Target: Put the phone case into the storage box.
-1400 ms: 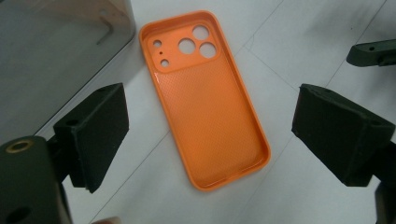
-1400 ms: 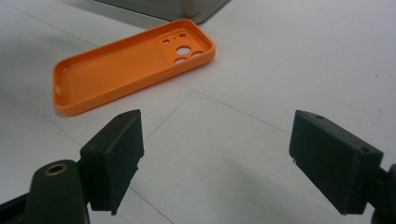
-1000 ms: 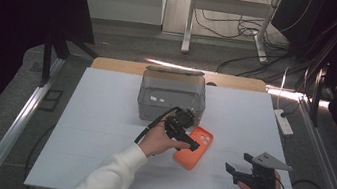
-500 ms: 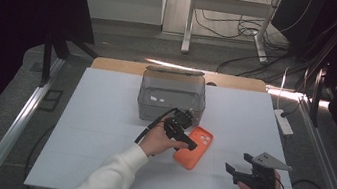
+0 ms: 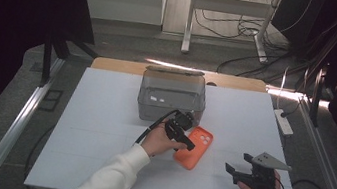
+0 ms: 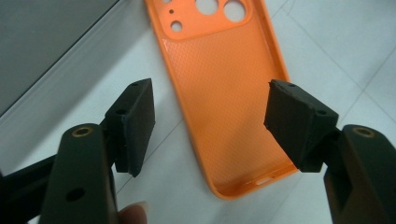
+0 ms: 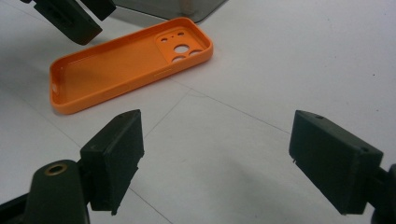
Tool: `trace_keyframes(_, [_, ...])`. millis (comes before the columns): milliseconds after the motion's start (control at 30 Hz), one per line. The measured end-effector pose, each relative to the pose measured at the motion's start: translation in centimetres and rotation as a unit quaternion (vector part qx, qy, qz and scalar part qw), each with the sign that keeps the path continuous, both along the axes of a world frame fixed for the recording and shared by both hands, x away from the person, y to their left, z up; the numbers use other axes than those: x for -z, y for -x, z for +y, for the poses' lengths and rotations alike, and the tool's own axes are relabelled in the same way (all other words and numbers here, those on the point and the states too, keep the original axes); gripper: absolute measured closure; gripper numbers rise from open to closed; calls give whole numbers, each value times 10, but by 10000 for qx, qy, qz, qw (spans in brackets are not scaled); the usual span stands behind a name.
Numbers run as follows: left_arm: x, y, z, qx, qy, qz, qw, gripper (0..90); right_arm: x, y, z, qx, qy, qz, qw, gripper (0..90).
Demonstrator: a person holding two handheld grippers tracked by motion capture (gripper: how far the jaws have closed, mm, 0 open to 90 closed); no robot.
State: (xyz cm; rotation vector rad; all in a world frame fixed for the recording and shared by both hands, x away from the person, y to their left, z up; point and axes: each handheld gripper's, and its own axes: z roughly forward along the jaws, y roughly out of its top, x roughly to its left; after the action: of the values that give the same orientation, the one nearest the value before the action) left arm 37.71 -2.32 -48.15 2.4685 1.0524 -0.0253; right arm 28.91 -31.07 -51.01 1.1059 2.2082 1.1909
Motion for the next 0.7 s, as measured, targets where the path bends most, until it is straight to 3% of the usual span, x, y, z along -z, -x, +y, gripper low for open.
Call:
trace_keyframes(300, [7,-2,-2,-43,-167,19,9998,465,0,0,0,-10,9,-1,10000,183])
trace_keyframes(700, [13,-5,-2,-22,-381,50,9993,544,0,0,0,-9,0,6,10000,183])
